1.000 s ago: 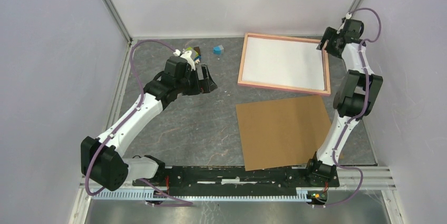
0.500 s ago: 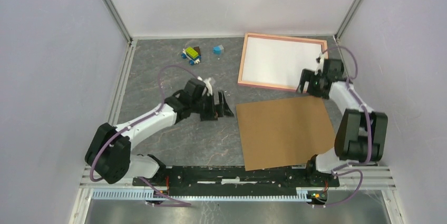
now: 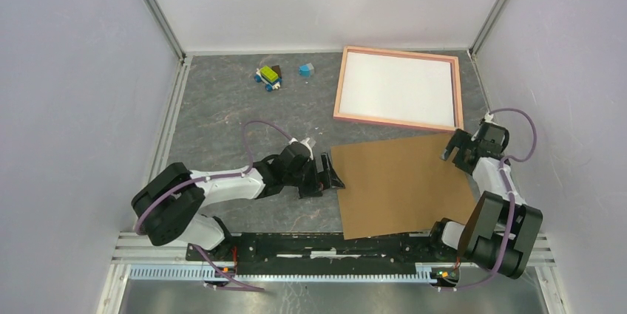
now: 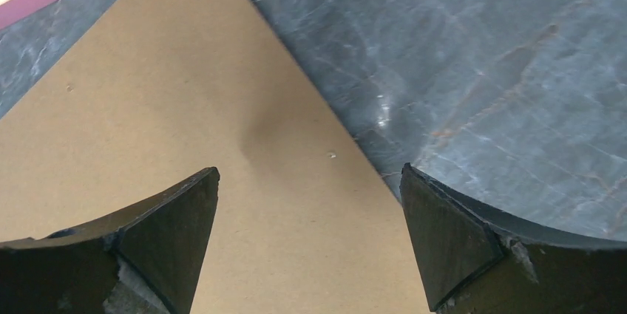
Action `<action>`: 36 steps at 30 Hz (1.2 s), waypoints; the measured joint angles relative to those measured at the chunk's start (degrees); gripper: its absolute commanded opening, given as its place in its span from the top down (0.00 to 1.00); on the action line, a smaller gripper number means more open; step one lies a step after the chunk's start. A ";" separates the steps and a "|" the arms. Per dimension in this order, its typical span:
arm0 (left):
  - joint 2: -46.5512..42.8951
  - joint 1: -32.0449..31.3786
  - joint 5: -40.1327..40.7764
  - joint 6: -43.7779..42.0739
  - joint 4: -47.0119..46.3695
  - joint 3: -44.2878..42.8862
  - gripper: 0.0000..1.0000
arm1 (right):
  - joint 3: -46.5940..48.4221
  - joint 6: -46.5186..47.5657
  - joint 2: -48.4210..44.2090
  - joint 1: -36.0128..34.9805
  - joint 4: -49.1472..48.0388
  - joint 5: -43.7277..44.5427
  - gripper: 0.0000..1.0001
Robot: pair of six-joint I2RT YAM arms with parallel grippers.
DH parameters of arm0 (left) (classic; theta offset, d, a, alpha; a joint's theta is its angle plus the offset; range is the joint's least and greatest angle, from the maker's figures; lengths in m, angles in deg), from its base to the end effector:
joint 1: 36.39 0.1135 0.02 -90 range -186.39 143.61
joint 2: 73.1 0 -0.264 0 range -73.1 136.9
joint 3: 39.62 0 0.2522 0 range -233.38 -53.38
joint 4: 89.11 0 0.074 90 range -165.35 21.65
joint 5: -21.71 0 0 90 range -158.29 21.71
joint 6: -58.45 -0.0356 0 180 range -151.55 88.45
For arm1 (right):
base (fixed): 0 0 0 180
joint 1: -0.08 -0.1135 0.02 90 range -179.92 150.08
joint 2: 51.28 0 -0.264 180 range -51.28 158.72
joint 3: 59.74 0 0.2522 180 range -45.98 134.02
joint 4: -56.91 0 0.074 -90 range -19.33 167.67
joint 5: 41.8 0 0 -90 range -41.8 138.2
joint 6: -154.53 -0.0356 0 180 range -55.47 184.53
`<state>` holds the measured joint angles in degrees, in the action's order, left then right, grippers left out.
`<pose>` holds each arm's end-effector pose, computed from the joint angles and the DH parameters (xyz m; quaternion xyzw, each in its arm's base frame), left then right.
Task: Put the photo into the frame
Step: Pick up the photo frame item at the center of the board.
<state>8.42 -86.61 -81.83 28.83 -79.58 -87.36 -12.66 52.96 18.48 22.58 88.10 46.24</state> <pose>0.1662 -0.2126 0.1599 -0.0342 0.9123 -0.3851 0.1350 0.2092 -0.0854 0.1754 0.2734 0.9104 -0.0133 0.3102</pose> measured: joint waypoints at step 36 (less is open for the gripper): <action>10.64 1.99 -3.19 11.69 -26.69 4.87 0.10 | -9.51 -2.10 0.09 7.30 -17.97 -17.35 0.08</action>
<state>19.06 -84.62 -85.03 40.53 -106.27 -82.49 -22.17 50.86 18.57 29.88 70.14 28.89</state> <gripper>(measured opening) 0.966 0.919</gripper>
